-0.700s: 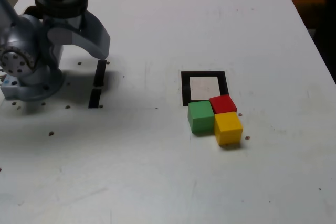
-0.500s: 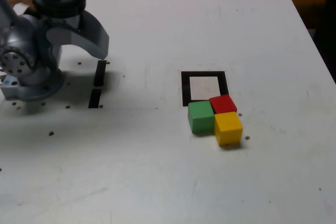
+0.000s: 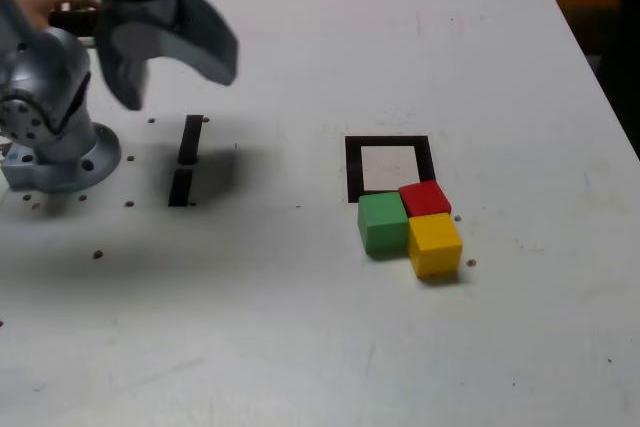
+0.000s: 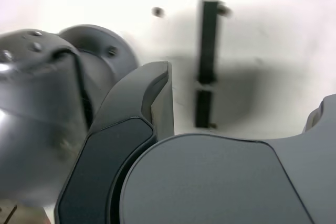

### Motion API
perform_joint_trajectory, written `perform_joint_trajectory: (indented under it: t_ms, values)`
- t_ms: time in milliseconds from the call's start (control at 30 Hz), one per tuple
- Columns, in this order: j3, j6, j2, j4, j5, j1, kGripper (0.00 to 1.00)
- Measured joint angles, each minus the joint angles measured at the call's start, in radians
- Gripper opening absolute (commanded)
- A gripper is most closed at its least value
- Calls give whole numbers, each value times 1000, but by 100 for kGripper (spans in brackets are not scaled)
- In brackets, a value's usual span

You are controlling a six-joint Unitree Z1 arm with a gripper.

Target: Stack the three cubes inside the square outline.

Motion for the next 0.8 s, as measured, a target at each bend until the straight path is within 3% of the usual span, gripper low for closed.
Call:
perform_joint_trajectory:
  t_ms: [100,300,533,800]
  values:
    - [-106,-20,53,42,16,-53,99]
    - [-379,-33,307,300,79,-196,99]
    - [-632,42,541,327,95,-210,100]
    - [-935,54,667,303,144,-209,99]
